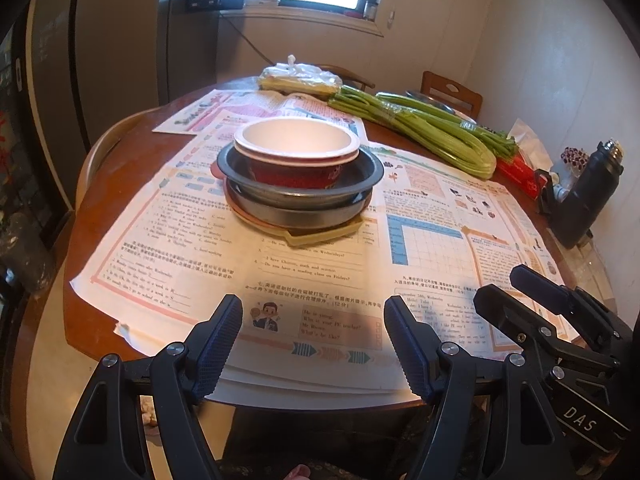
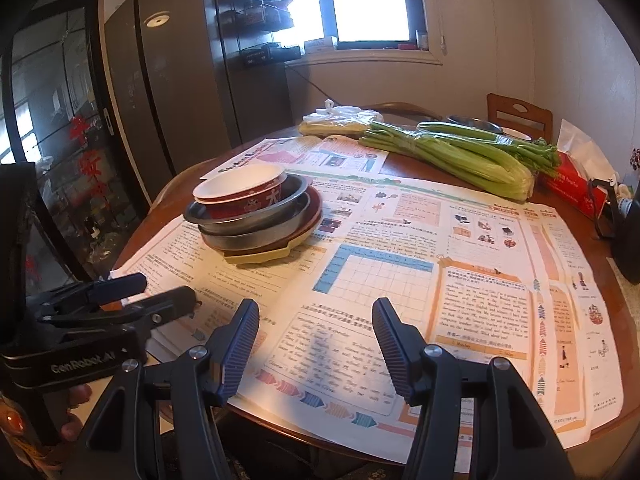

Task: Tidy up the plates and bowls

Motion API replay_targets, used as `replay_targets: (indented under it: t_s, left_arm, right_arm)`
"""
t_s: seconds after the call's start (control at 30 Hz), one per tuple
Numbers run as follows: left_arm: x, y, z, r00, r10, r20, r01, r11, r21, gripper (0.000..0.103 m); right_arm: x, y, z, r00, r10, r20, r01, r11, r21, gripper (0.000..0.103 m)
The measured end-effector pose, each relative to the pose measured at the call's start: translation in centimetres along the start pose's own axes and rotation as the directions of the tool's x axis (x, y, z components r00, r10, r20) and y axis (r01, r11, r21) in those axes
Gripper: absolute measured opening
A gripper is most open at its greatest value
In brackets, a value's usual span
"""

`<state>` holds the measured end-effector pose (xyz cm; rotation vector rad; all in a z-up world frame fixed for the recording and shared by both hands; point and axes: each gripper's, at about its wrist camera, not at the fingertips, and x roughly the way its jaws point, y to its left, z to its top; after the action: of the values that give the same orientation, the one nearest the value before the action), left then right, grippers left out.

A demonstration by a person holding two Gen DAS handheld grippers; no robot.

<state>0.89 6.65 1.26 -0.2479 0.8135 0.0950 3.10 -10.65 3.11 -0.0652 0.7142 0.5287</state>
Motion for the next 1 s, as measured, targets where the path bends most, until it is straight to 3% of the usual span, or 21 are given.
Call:
replay_targets:
  t_s: [1.0]
  left_arm:
    - [-0.22, -0.31, -0.01, 1.000, 0.013, 0.004, -0.013, 1.000, 0.026, 0.075]
  right_arm:
    - [0.32, -0.03, -0.19, 1.000, -0.019, -0.017, 0.019, 1.000, 0.012, 0.058]
